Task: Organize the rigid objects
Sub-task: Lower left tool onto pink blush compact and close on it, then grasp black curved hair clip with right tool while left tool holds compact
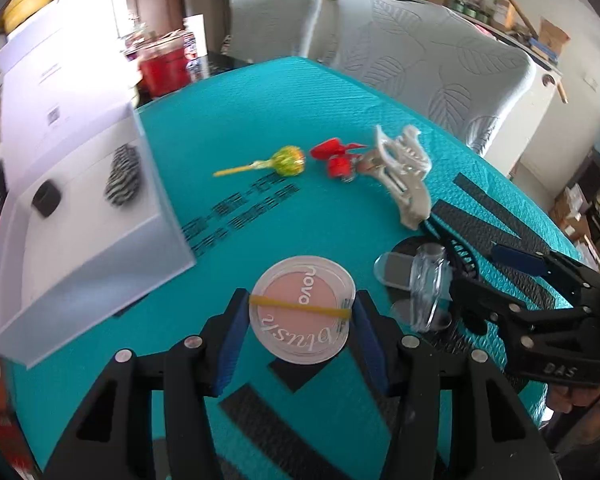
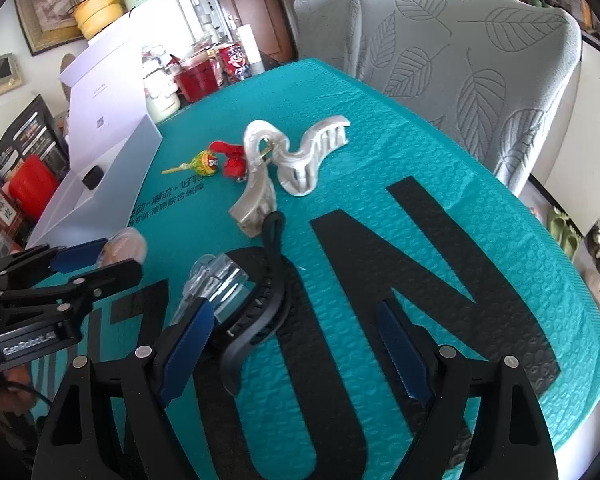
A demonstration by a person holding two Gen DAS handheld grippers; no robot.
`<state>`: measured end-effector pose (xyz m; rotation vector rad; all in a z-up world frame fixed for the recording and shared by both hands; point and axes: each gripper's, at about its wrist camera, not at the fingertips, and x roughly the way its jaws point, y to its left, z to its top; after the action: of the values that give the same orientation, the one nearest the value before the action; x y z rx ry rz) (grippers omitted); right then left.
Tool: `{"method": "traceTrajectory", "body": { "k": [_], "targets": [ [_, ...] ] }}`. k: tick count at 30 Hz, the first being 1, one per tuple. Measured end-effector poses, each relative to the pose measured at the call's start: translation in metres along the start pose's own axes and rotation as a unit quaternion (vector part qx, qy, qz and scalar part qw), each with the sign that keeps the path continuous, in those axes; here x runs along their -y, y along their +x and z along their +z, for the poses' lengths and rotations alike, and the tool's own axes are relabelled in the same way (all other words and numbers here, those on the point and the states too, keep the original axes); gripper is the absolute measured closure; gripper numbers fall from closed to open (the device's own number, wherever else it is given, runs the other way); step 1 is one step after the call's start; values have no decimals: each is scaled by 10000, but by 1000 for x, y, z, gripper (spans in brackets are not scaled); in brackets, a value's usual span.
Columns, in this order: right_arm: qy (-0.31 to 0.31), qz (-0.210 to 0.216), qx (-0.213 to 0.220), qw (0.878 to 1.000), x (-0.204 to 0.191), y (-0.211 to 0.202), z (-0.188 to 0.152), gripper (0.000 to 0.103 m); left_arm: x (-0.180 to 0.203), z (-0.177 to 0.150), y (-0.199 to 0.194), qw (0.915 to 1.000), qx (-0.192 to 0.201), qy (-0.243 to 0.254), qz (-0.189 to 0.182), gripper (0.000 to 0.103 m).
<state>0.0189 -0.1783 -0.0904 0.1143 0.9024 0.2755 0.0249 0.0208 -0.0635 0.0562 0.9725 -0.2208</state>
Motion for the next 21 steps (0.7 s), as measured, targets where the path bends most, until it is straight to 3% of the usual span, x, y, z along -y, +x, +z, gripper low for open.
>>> {"method": "traceTrajectory", "body": {
  "k": [7, 10, 15, 21],
  "targets": [
    [-194, -238, 65, 9995, -13, 3, -3, 53, -15, -12, -9, 9996, 2, -256, 88, 51],
    [-138, -18, 71, 9999, -12, -1, -8, 68, -18, -16, -13, 9995, 29, -304, 109, 51],
    [-78, 7, 57, 10000, -7, -12, -18, 73, -20, -21, -16, 9994, 51, -341, 80, 51],
    [-194, -273, -8, 9994, -8, -22, -28, 68, -19, -29, -21, 9993, 68, -350, 55, 51]
  ]
}}
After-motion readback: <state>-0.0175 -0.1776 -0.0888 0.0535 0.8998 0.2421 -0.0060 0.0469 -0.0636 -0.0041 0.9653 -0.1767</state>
